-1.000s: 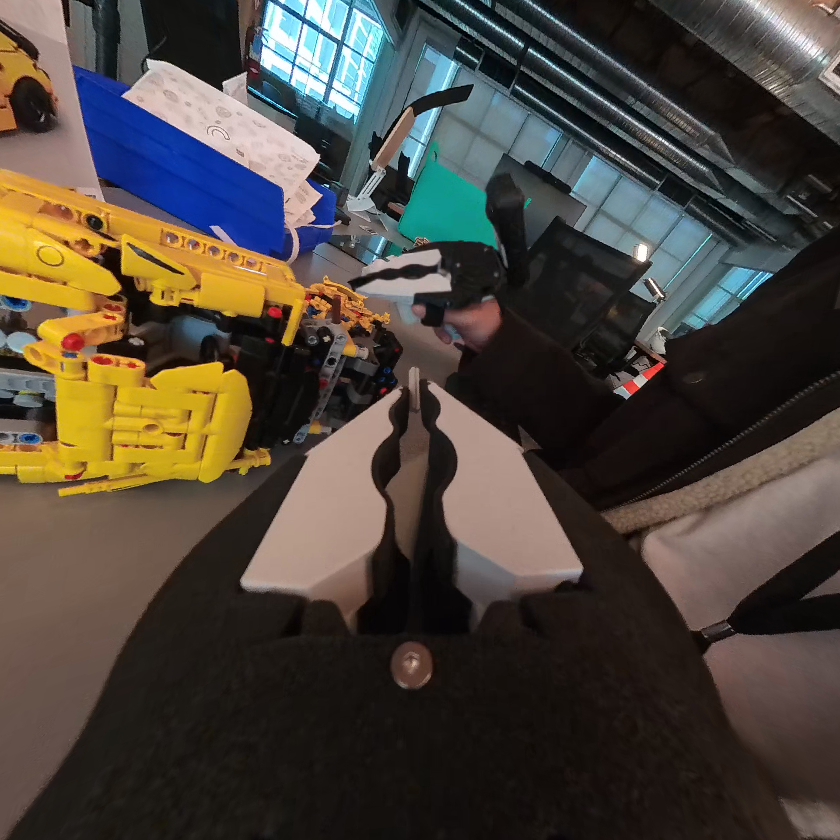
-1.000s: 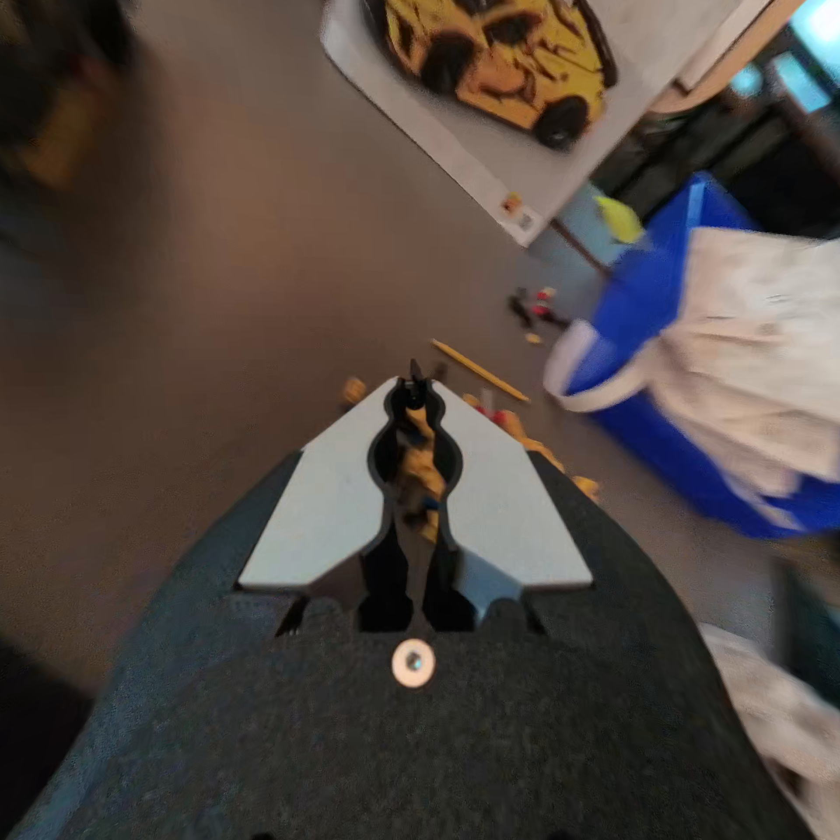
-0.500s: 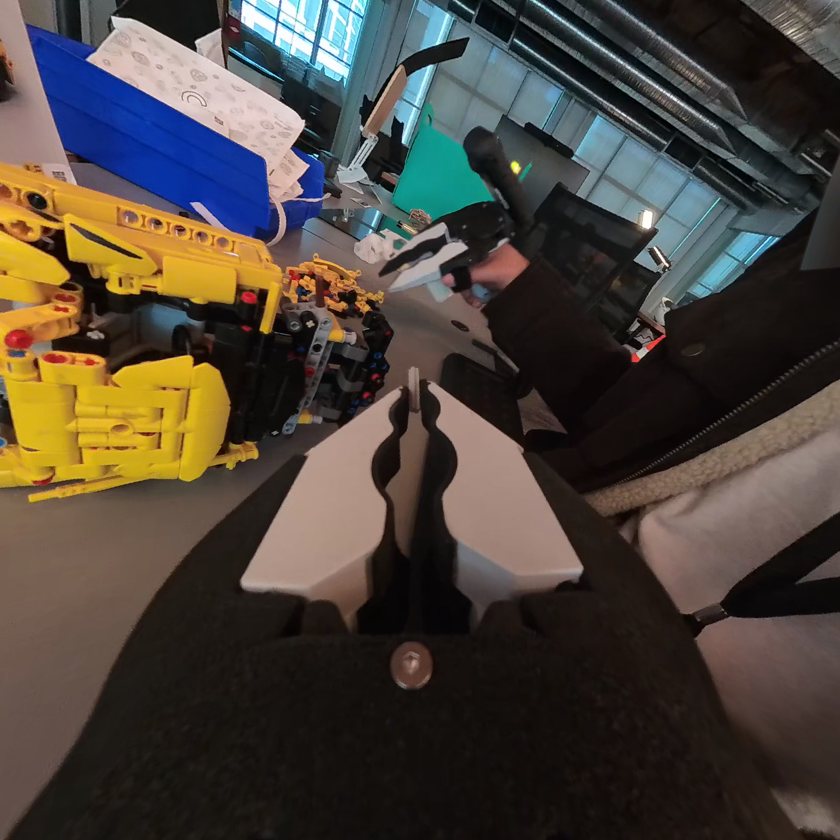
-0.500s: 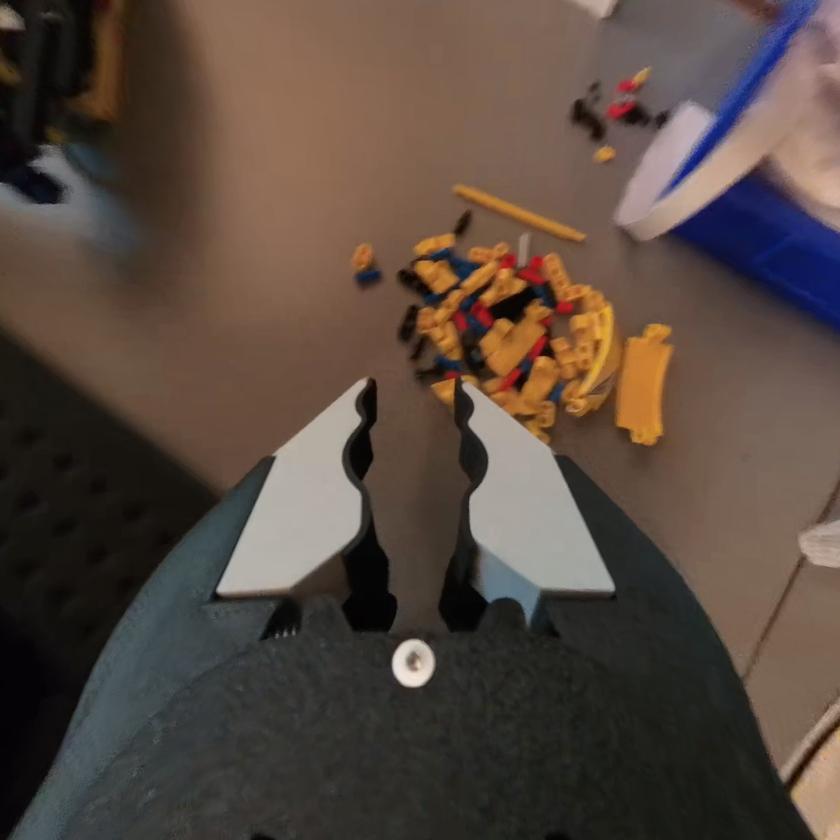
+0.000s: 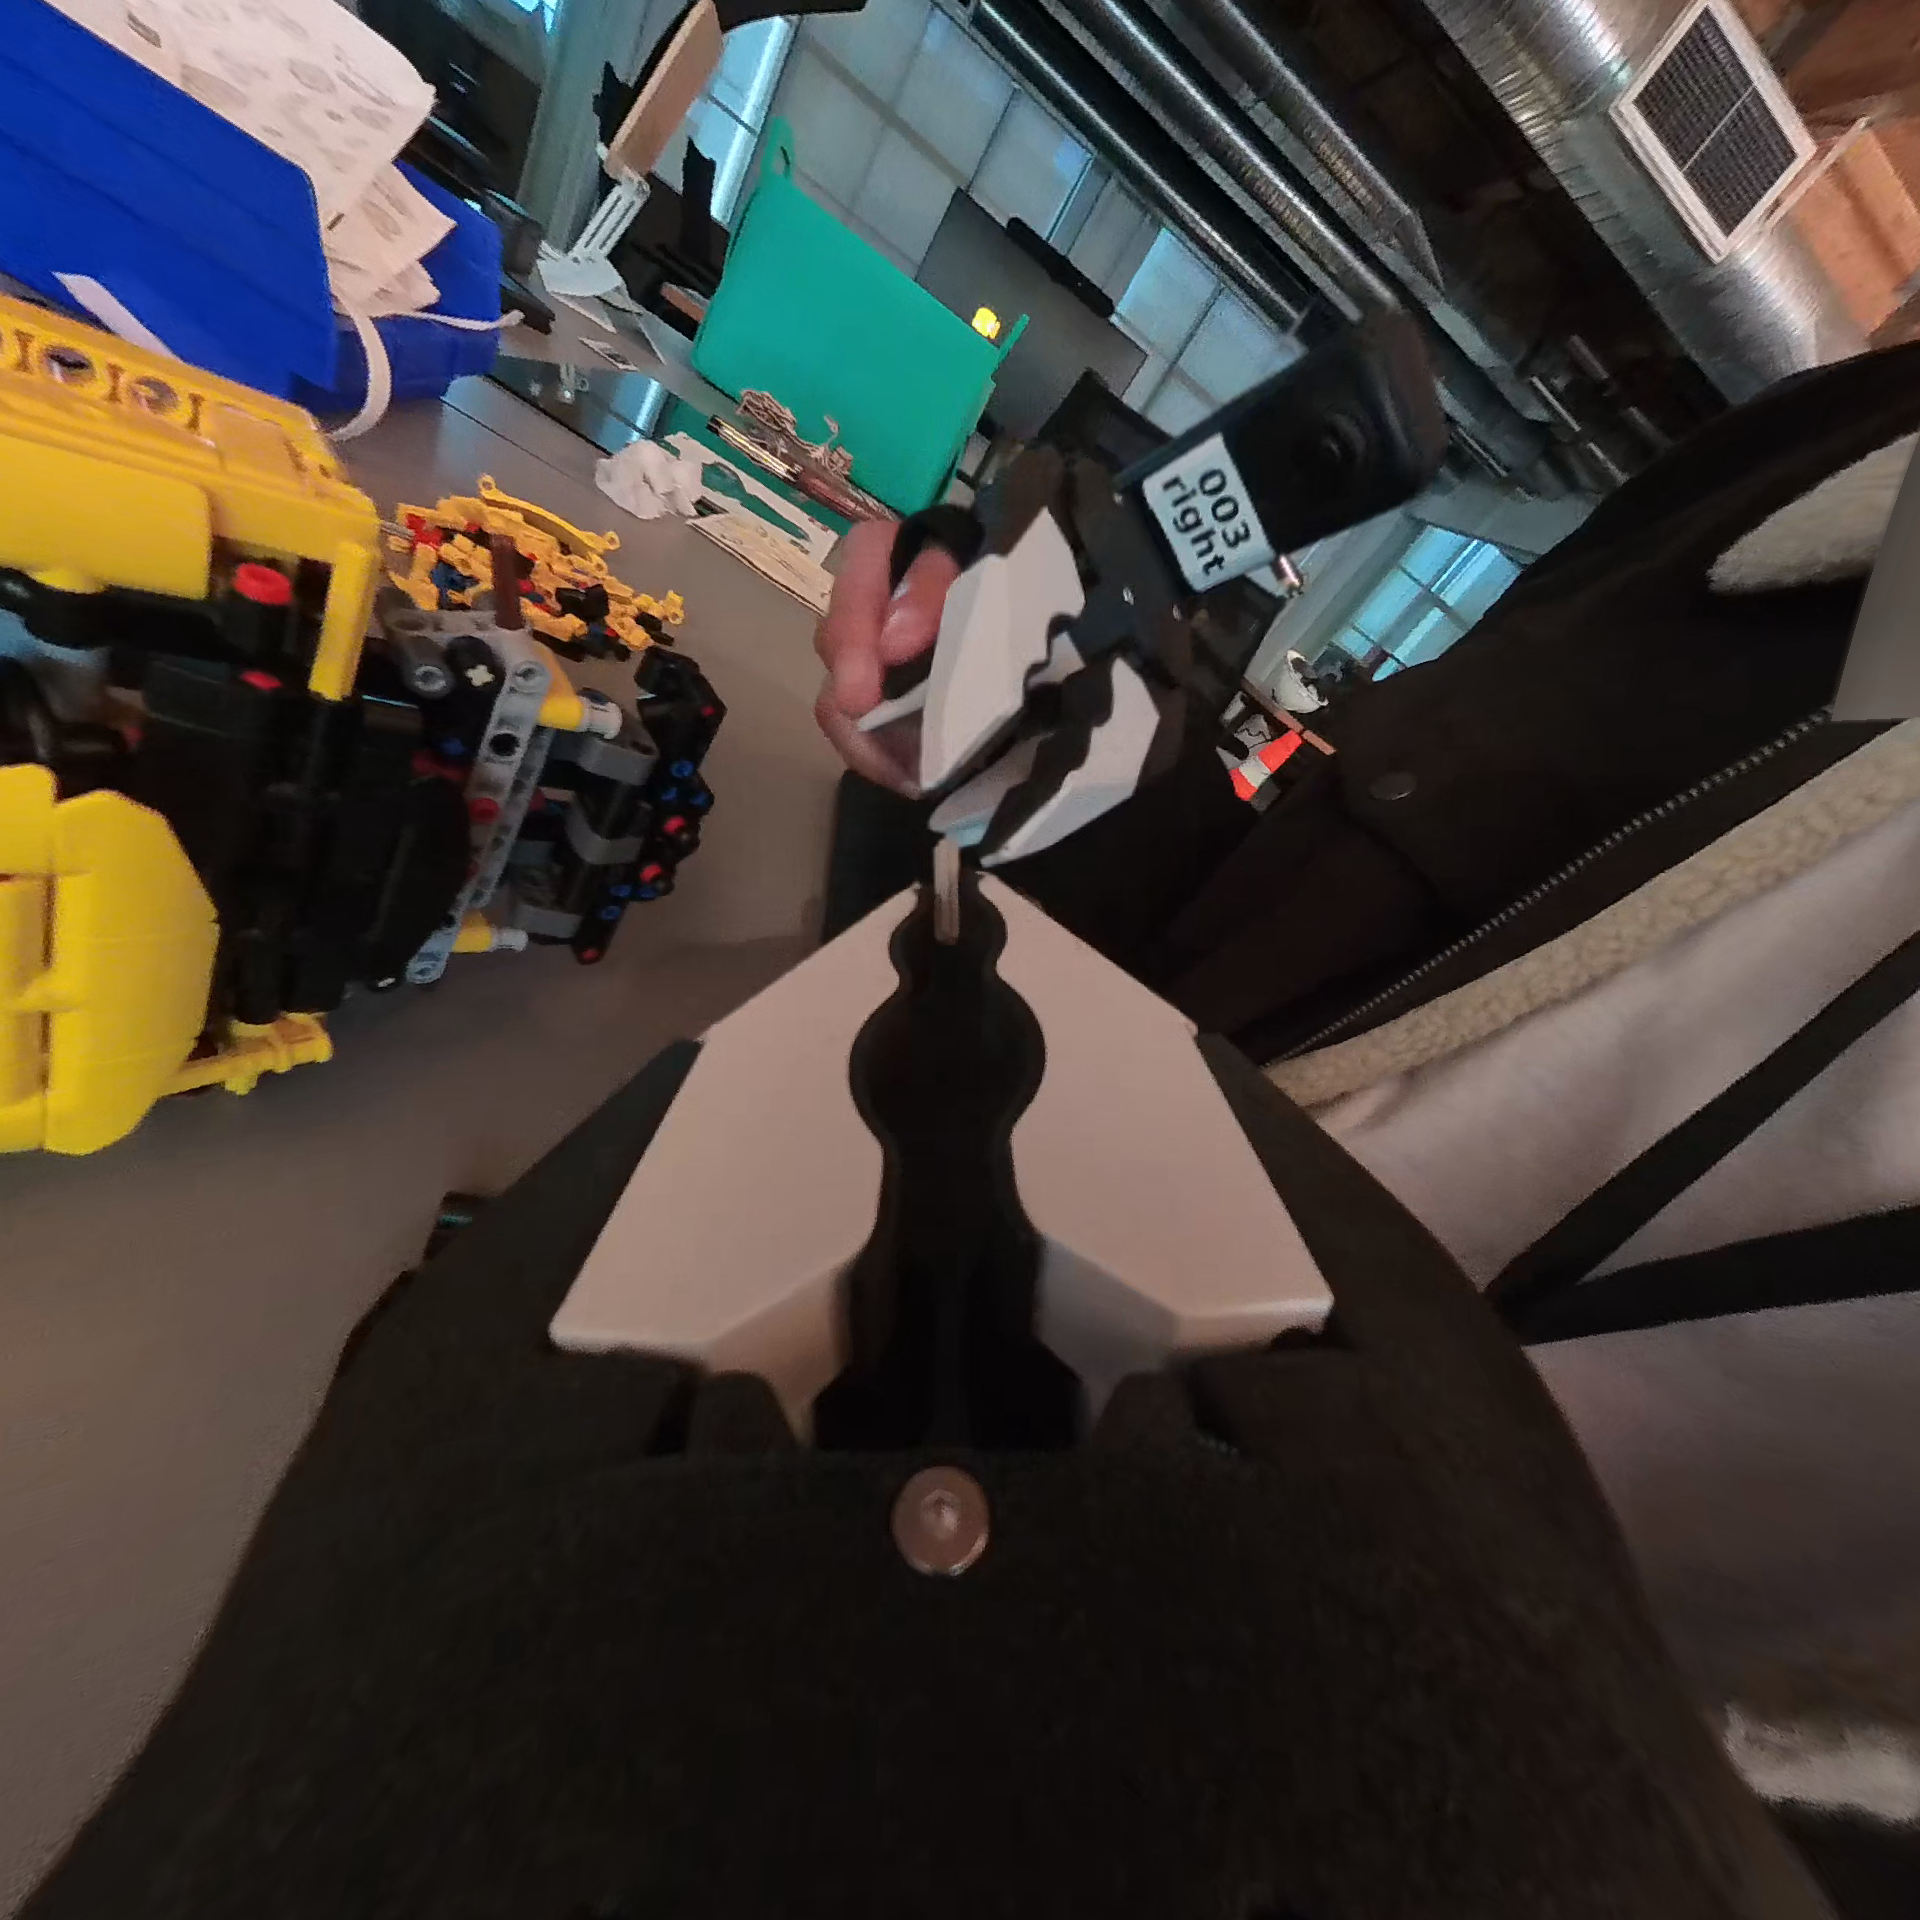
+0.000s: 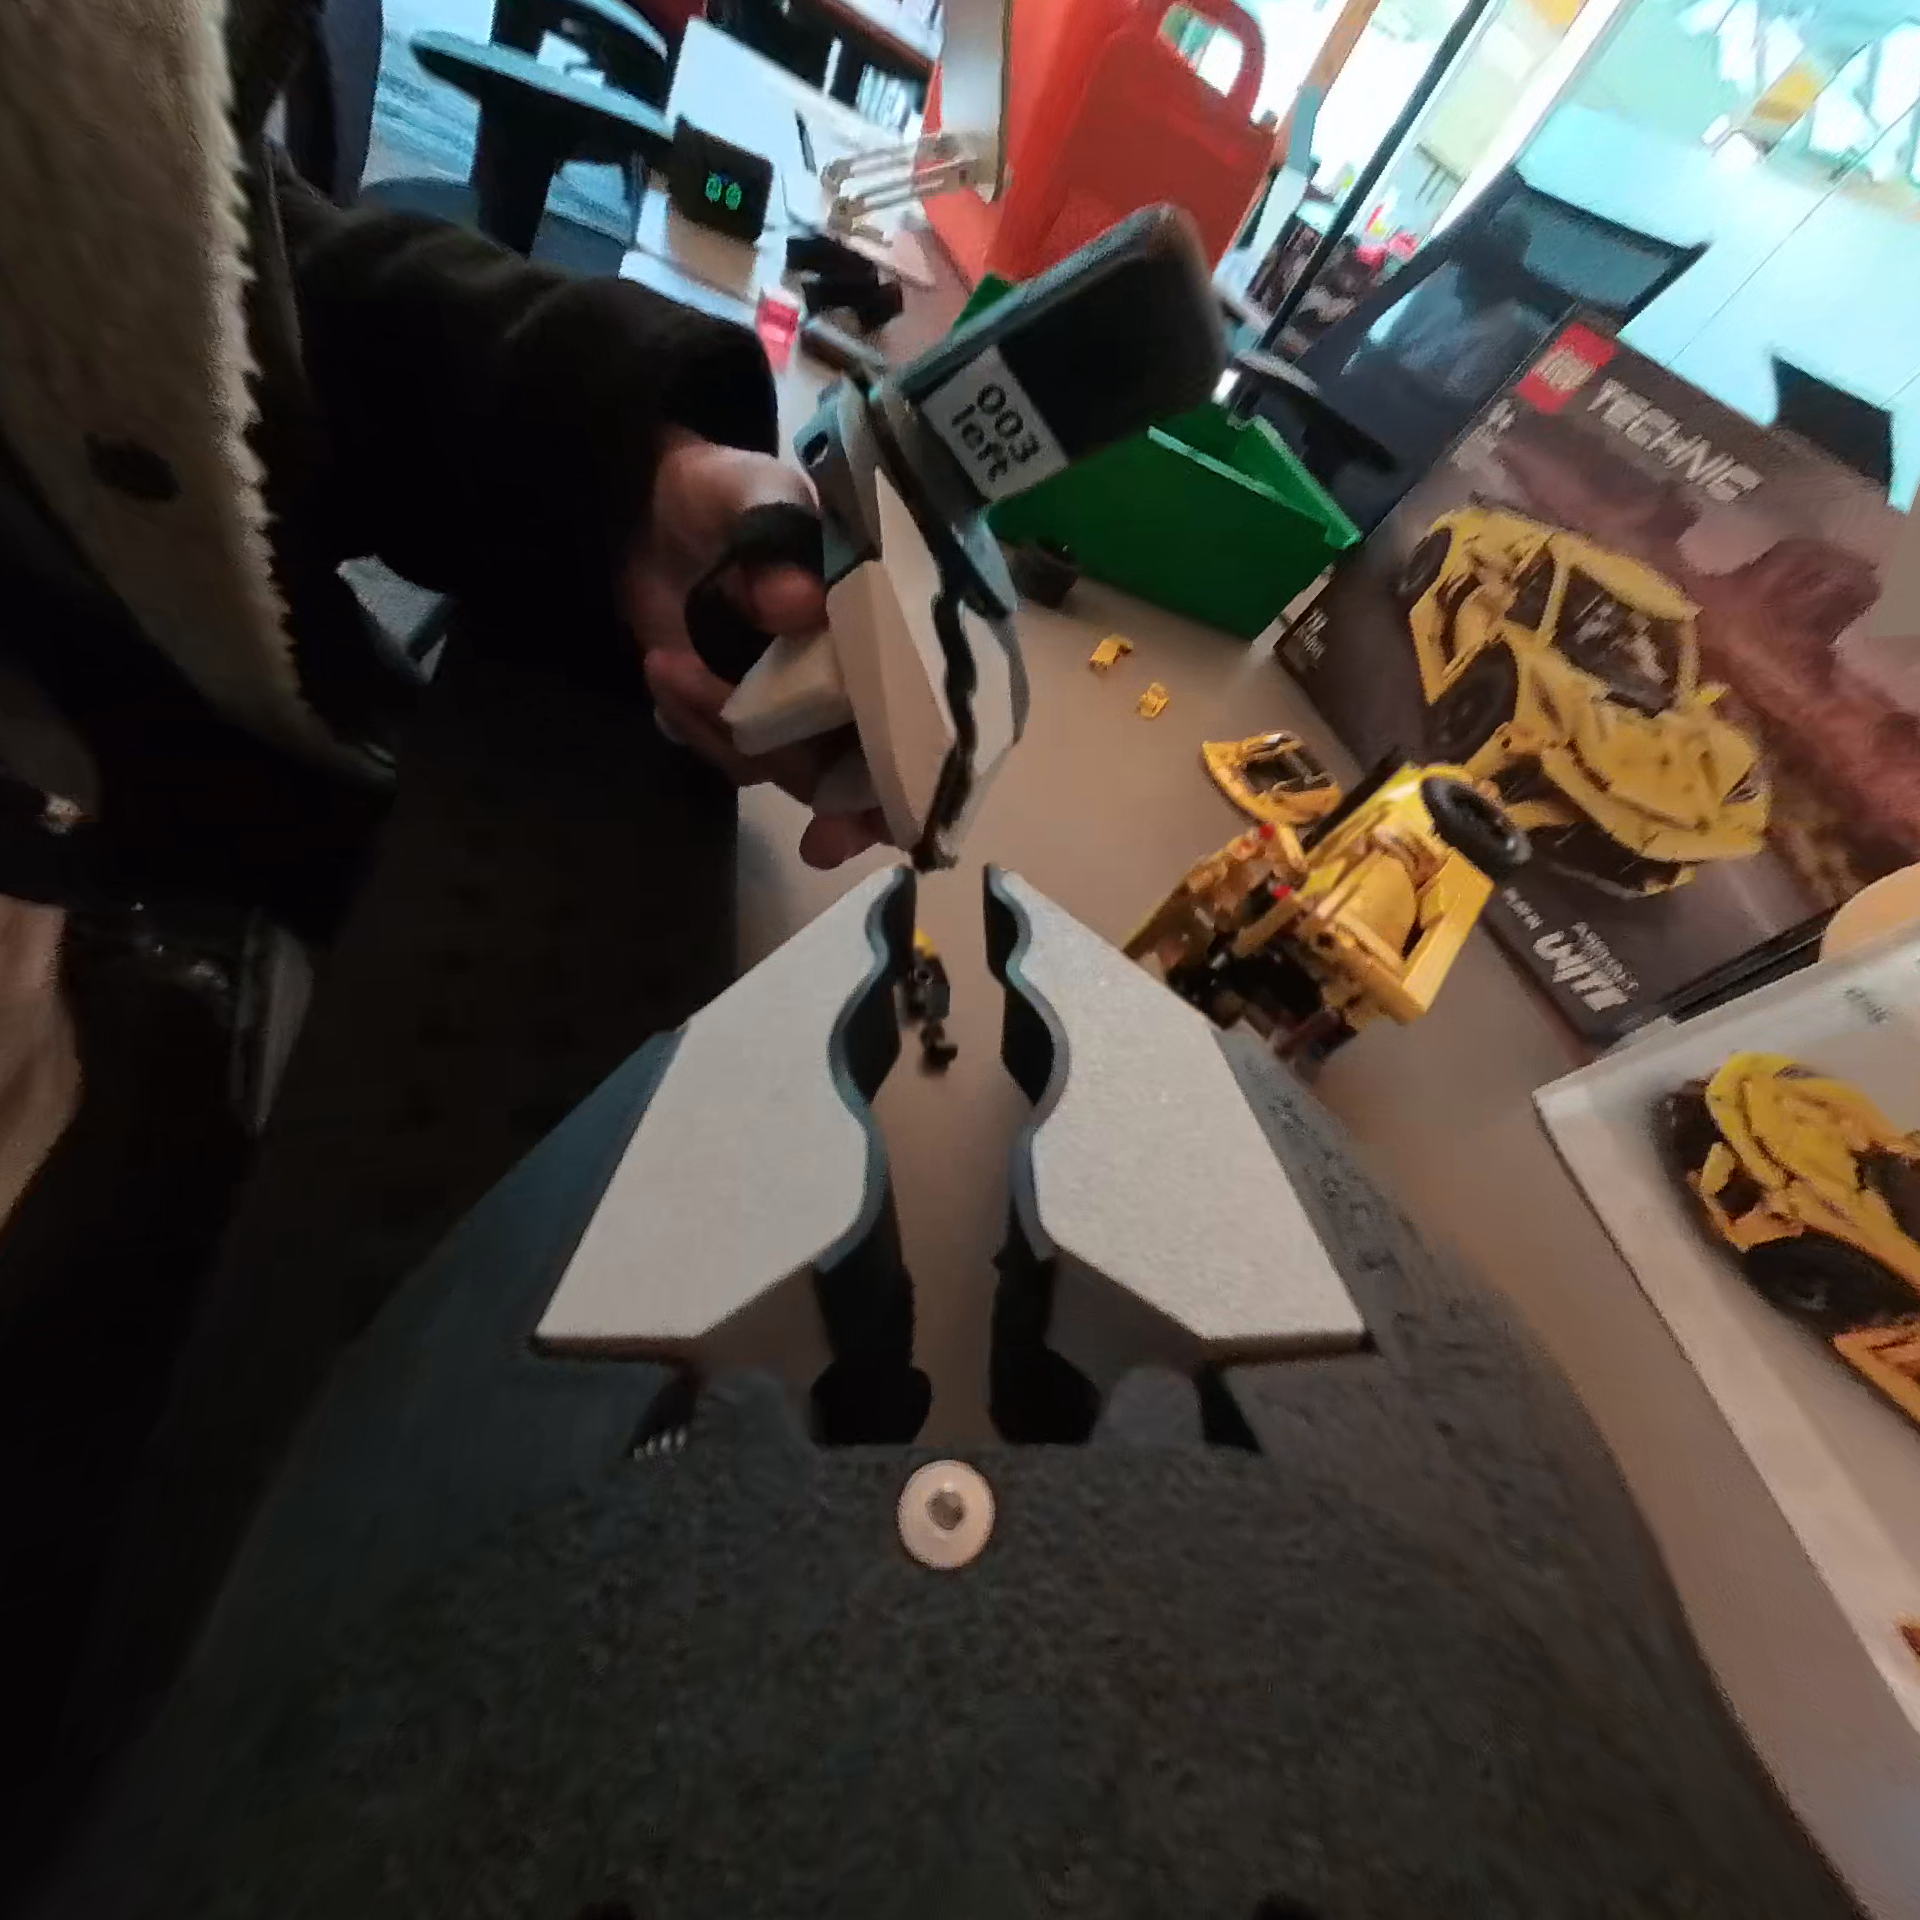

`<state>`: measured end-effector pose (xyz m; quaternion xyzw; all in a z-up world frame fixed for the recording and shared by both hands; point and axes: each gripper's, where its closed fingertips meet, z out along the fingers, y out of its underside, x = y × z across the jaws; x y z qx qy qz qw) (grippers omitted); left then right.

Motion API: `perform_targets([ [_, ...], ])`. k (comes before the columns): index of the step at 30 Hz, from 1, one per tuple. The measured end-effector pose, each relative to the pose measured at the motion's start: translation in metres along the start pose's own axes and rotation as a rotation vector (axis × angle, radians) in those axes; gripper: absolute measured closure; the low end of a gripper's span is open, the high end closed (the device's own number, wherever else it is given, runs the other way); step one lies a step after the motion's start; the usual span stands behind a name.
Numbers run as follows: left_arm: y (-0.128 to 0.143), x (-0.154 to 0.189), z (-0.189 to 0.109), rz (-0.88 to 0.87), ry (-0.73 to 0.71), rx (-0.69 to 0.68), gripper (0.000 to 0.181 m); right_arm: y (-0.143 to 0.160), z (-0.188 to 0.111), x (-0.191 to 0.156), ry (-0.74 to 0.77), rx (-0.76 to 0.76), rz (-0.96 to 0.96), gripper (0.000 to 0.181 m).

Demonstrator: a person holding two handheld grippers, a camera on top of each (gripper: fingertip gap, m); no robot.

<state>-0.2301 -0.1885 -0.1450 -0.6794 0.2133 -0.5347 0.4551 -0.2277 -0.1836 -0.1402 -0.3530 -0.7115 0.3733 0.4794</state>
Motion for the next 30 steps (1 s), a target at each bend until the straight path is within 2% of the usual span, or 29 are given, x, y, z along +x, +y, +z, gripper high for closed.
perform_targets([
  [6,0.011,0.009,0.005,0.028,0.035,-0.061,0.178,-0.008,0.009,-0.018,-0.063,0.021,-0.01,0.174],
  [14,0.015,0.011,0.006,0.024,0.049,-0.086,0.178,-0.002,0.005,-0.025,-0.117,-0.01,0.031,0.168],
  [20,0.021,0.024,0.007,0.037,0.116,-0.119,0.178,0.0,-0.002,-0.026,-0.148,-0.017,0.069,0.168],
  [30,0.022,0.025,0.007,0.025,0.127,-0.131,0.178,-0.002,0.002,-0.034,-0.193,-0.017,0.054,0.177],
])
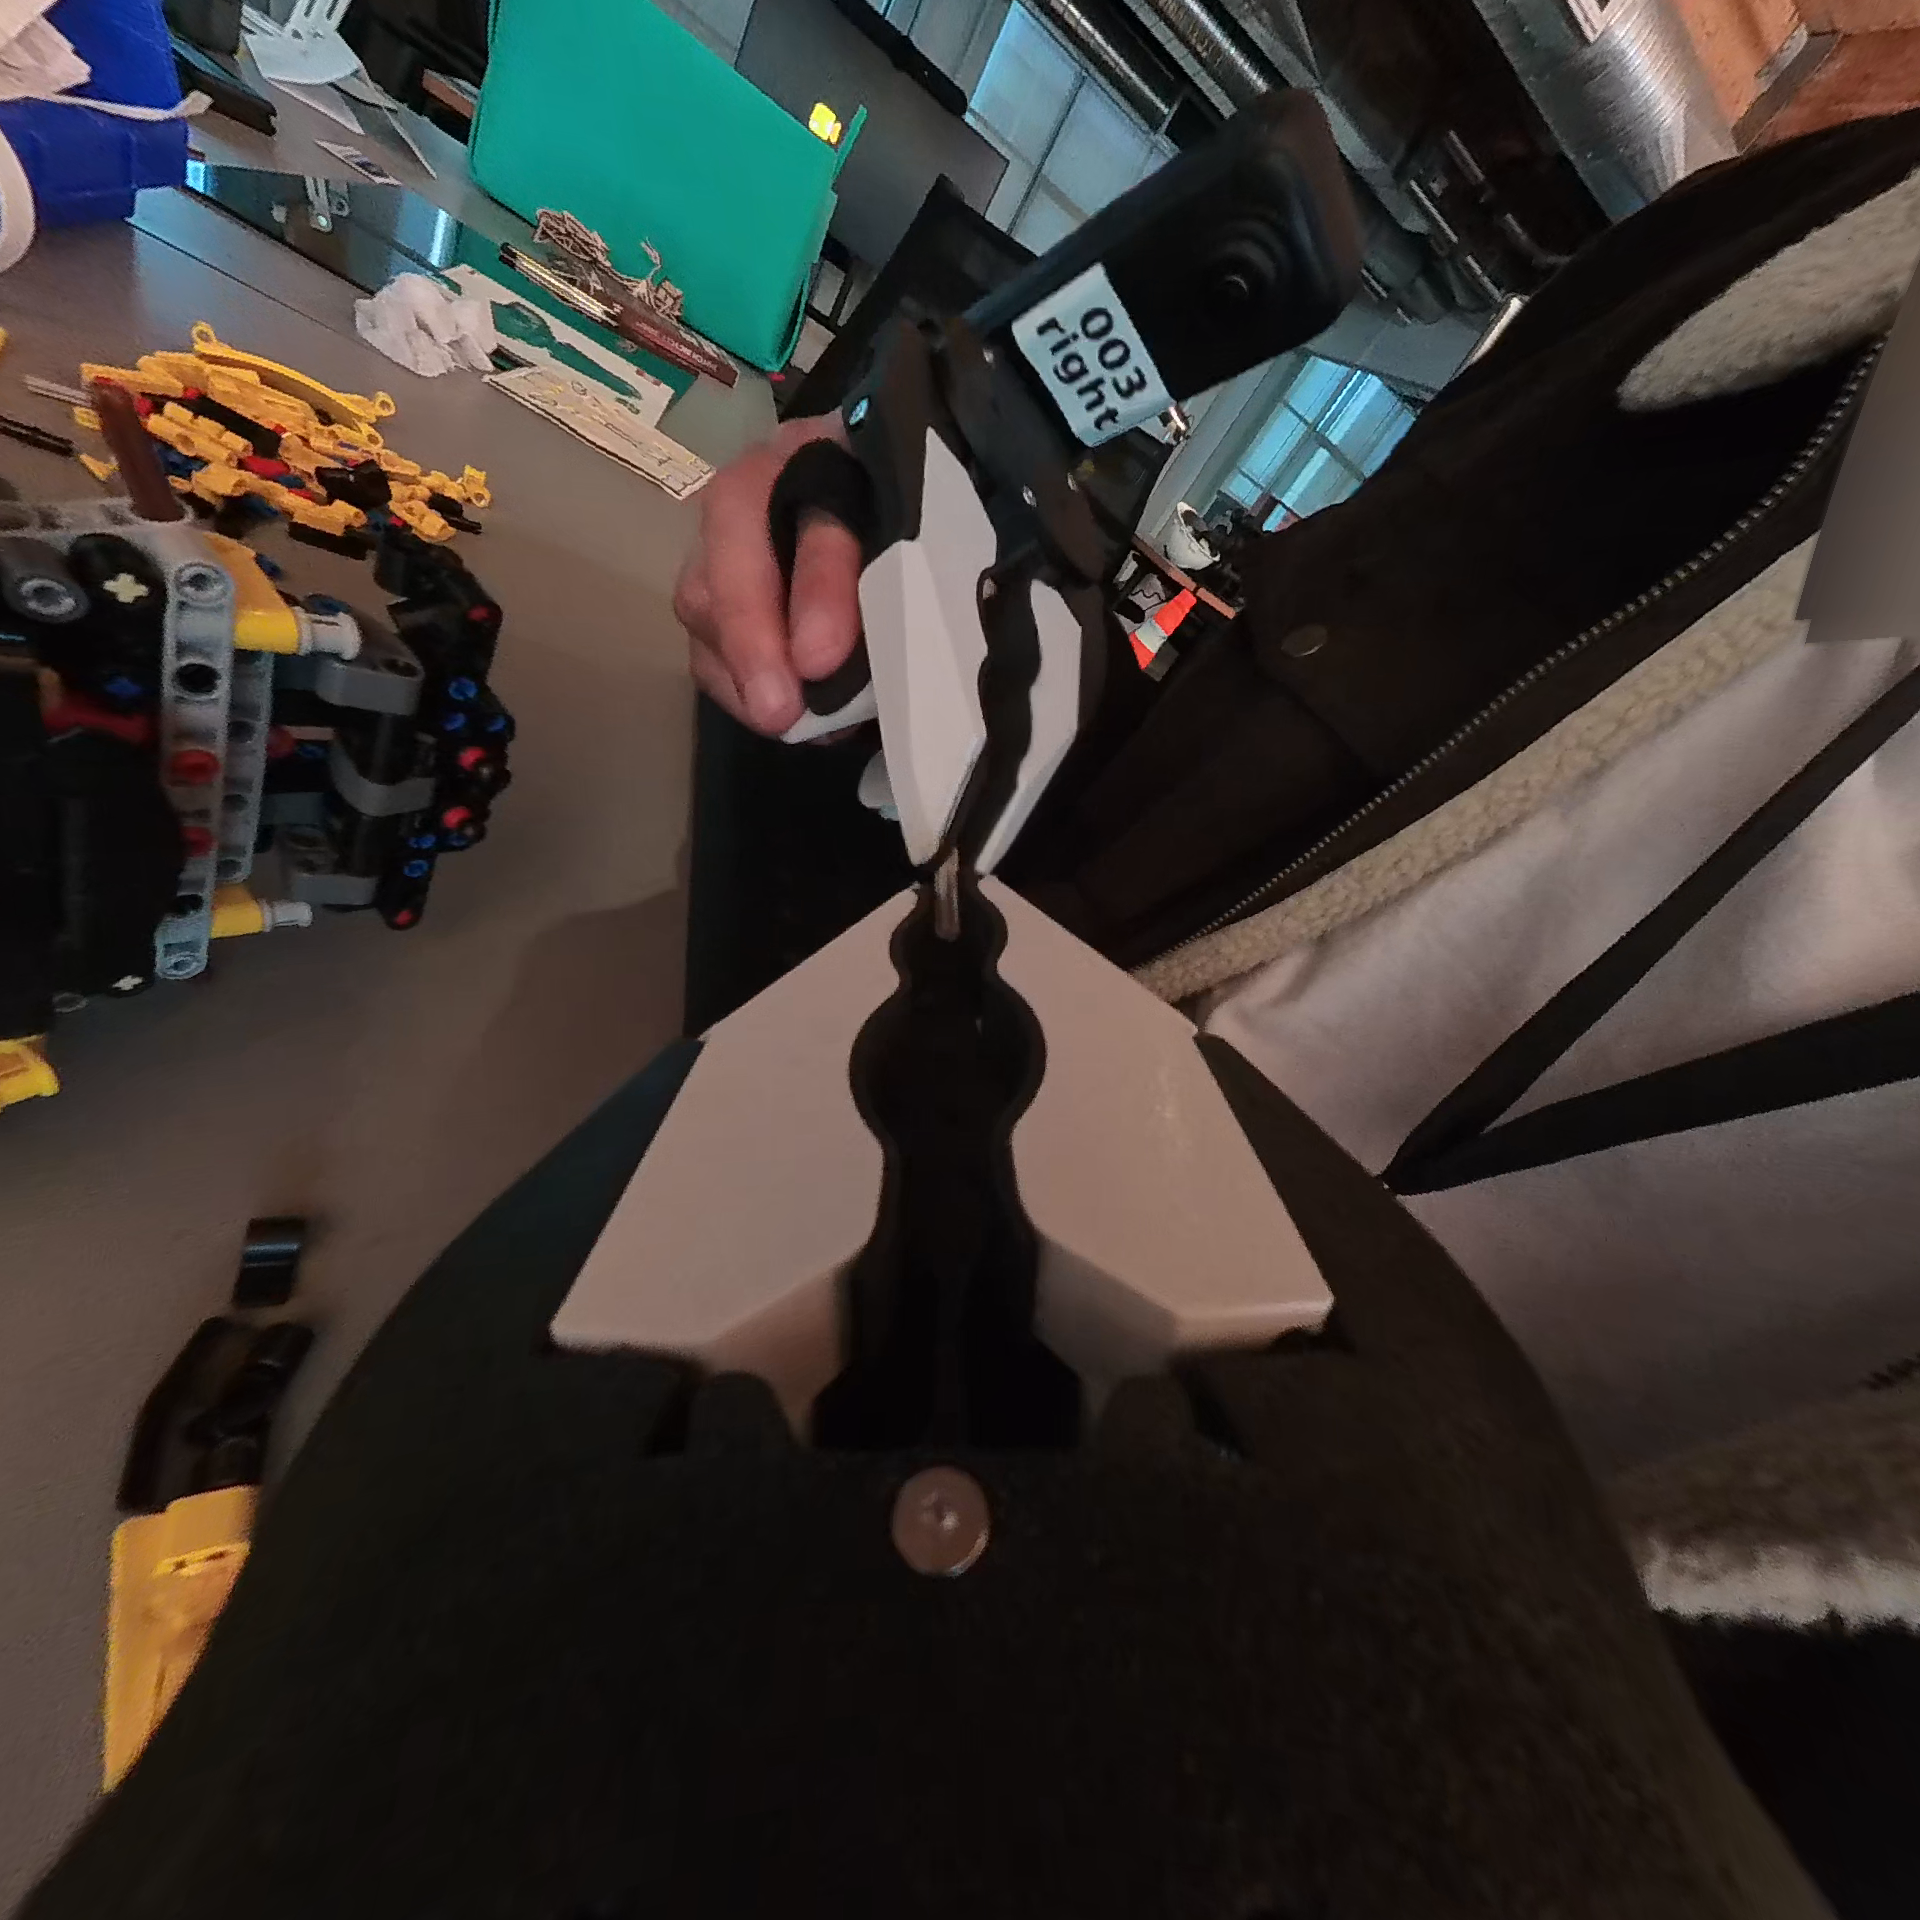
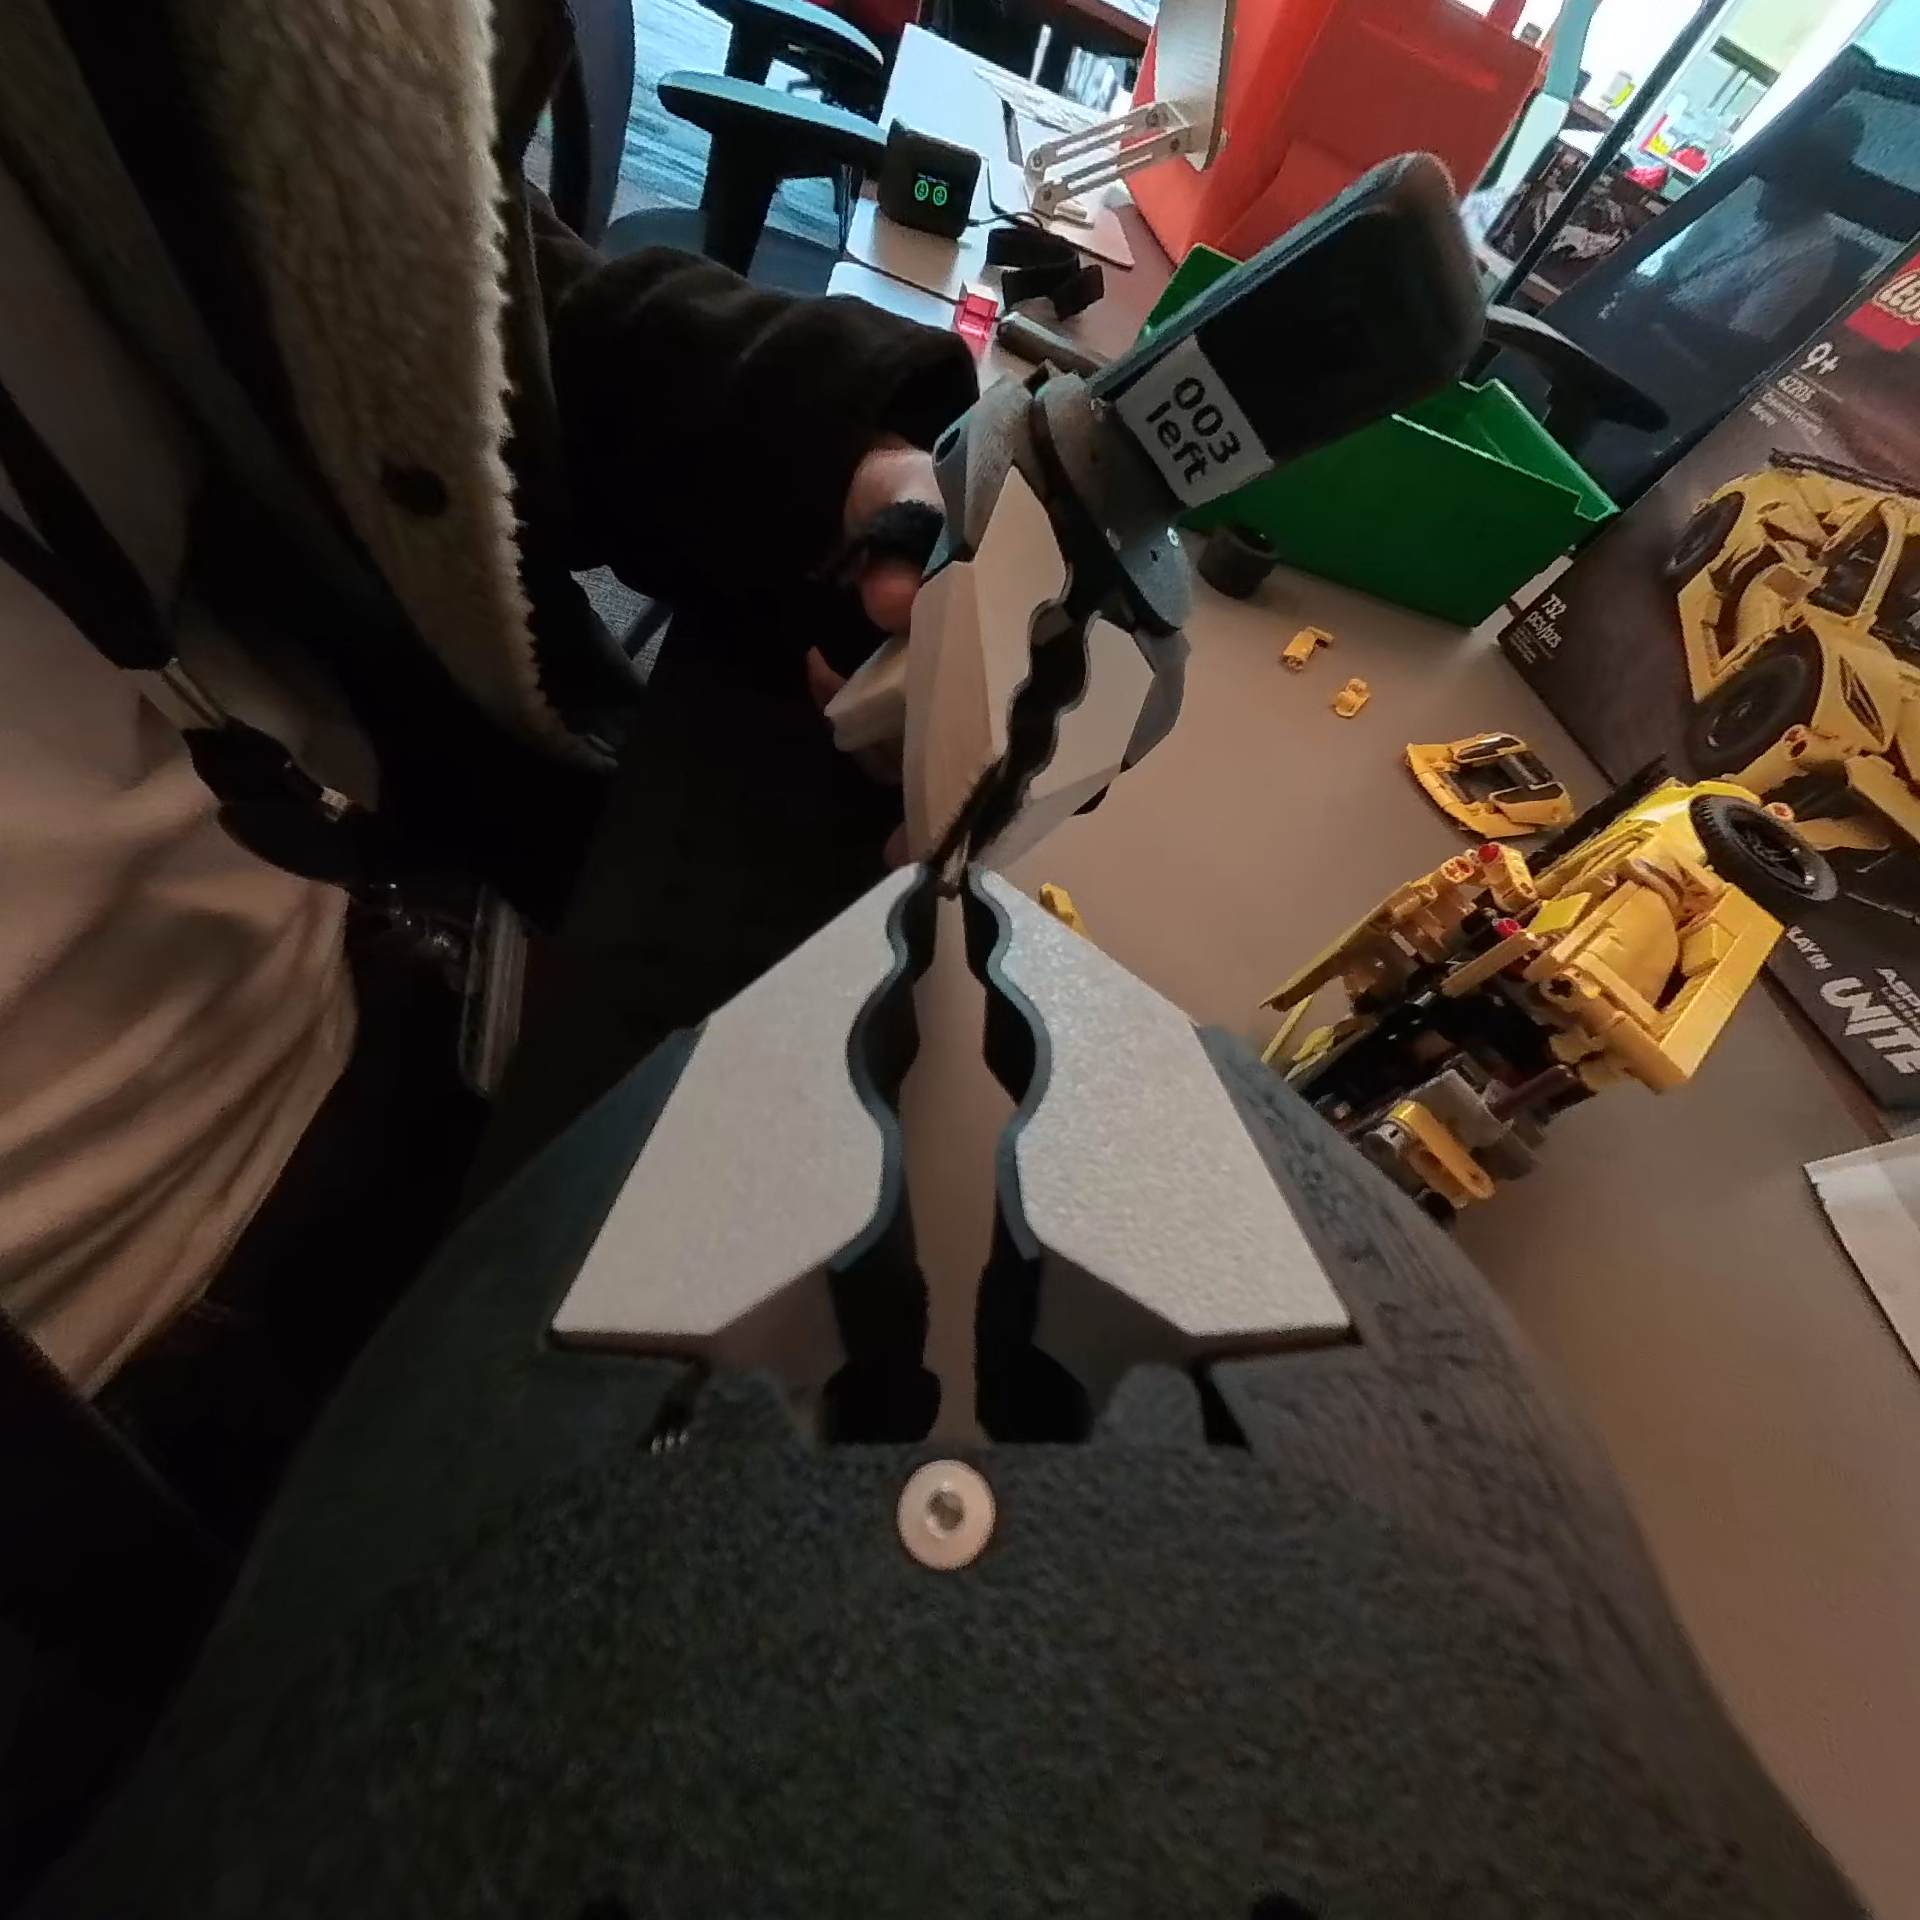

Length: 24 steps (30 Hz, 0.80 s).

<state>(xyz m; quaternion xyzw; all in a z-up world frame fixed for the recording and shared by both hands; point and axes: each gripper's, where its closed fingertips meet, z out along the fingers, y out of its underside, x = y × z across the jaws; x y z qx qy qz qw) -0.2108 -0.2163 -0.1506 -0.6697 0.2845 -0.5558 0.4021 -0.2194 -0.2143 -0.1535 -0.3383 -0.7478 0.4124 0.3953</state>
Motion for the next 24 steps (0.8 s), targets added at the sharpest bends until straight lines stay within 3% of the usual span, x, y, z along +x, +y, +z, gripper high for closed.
perform_targets([
  [4,-0.003,-0.002,-0.002,0.005,-0.021,0.021,0.176,0.003,-0.005,0.006,0.008,-0.01,0.01,0.178],
  [7,-0.015,-0.014,-0.014,0.011,-0.099,0.105,0.161,0.015,-0.032,0.032,0.111,-0.044,0.045,0.177],
  [9,-0.029,-0.029,-0.032,0.041,-0.2,0.182,0.16,0.055,-0.075,0.076,0.321,-0.166,0.106,0.178],
  [11,-0.039,-0.047,-0.052,0.105,-0.34,0.222,0.159,0.12,-0.137,0.123,0.605,-0.329,0.258,0.177],
  [13,-0.03,-0.063,-0.063,0.188,-0.467,0.135,0.16,0.188,-0.195,0.139,0.805,-0.498,0.469,0.178],
  [15,-0.008,-0.082,-0.07,0.29,-0.6,-0.046,0.156,0.223,-0.227,0.141,0.922,-0.559,0.572,0.178],
  [19,0.022,-0.098,-0.075,0.376,-0.686,-0.246,0.152,0.238,-0.241,0.14,0.996,-0.608,0.641,0.177],
  [24,0.044,-0.105,-0.084,0.337,-0.686,-0.36,0.149,0.205,-0.232,0.144,0.95,-0.482,0.67,0.162],
])
